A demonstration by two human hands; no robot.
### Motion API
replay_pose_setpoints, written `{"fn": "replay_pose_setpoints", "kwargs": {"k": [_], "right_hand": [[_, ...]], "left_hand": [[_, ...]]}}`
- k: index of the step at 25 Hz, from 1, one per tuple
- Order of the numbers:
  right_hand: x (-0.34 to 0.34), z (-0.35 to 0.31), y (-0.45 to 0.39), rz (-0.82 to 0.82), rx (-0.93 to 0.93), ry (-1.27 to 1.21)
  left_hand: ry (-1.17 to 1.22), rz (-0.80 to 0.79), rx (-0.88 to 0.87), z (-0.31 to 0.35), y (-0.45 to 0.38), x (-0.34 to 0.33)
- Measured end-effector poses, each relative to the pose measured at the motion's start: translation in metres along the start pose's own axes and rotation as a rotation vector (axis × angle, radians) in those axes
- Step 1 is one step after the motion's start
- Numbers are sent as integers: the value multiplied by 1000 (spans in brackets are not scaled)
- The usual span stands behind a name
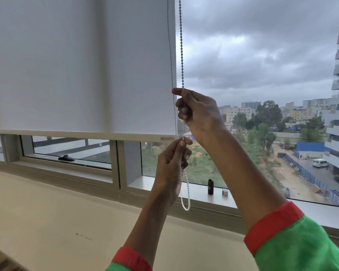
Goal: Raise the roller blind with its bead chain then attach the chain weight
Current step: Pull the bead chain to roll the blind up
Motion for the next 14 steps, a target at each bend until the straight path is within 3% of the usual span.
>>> {"fn": "replay_pose_setpoints", "kwargs": {"k": [6,10,14], "right_hand": [[11,21,19,36,50,-5],[35,66,54,40,-35,-30],[56,108,88,-8,-103,-3]], "left_hand": [[-272,16,49,5,-17,11],[-22,71,32,30,-36,12],[41,23,-16,50,-49,-3]]}}
Point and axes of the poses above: each hand's wrist, its own y-axis away from the middle knuckle, its own x-axis out of the back of the hand, z = x × y, the point moved 1 cm from there along -y, towards the middle knuckle, and after that the axes turned 6 degrees about -y, right-handed, at the moved point
